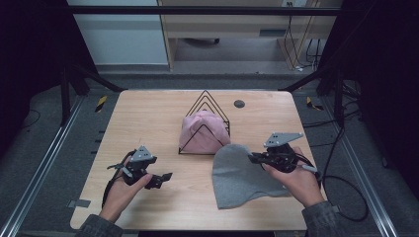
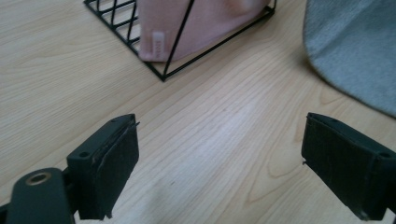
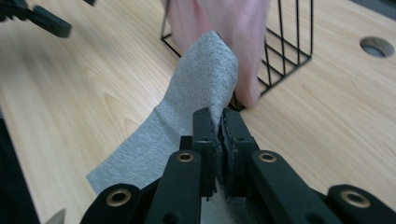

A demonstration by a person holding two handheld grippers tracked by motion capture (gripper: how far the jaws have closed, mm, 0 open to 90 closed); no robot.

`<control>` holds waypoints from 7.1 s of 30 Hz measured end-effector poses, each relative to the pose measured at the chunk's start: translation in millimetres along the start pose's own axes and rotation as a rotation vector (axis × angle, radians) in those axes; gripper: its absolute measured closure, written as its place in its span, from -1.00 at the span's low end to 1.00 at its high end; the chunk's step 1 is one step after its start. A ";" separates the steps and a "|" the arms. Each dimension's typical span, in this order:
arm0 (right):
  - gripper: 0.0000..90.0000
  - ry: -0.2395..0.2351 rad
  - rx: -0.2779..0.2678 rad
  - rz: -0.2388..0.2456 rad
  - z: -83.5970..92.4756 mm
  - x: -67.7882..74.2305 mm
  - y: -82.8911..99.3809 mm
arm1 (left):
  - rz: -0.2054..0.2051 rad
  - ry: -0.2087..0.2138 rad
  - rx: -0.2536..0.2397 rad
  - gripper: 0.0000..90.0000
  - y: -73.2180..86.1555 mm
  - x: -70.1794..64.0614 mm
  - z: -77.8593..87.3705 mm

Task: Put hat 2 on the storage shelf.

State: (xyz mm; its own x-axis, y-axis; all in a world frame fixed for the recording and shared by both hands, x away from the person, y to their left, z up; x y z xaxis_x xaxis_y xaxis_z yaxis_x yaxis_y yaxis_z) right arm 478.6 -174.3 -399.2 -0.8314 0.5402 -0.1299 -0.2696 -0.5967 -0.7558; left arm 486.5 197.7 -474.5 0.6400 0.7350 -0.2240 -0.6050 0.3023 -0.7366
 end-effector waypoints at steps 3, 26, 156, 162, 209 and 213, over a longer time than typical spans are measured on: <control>0.91 -0.018 -0.028 0.021 3.3 7.6 -15.3 | -0.015 0.034 0.002 -0.74 -1.9 -6.8 -3.2; 0.91 -0.100 -0.092 0.172 0.8 44.9 -92.1 | -0.062 0.246 -0.014 -0.64 -10.2 -44.7 -16.4; 0.90 0.190 -0.239 0.004 -53.8 -107.9 -163.4 | -0.084 -0.132 -0.153 0.92 -214.9 32.7 -14.2; 0.90 0.195 -0.213 -0.006 -60.5 -107.8 -155.9 | -0.071 -0.124 -0.148 0.92 -209.7 32.6 -19.9; 0.90 0.118 -0.121 -0.032 -99.5 -81.2 -112.5 | 0.011 -0.085 -0.077 0.93 -138.7 48.4 -55.6; 0.90 0.114 -0.108 -0.031 -103.5 -79.1 -109.4 | 0.040 -0.080 -0.077 0.93 -129.9 53.6 -59.6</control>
State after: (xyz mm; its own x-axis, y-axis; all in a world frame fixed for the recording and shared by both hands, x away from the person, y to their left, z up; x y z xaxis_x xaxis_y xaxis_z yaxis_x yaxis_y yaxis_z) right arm 624.2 -90.3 -372.7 -0.7614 0.6249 -0.1723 -0.2357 -0.5145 -0.8245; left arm 627.7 161.6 -428.9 0.5744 0.7927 -0.2043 -0.5892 0.2270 -0.7755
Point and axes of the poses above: each handheld gripper's, and its own axes: z roughly backward along the jaws, y roughly out of its underside, x roughly to its left, the point moved 4 cm from there along -z, roughly forward along the jaws, and after that the axes turned 11 degrees about z, right-handed, at the moved point
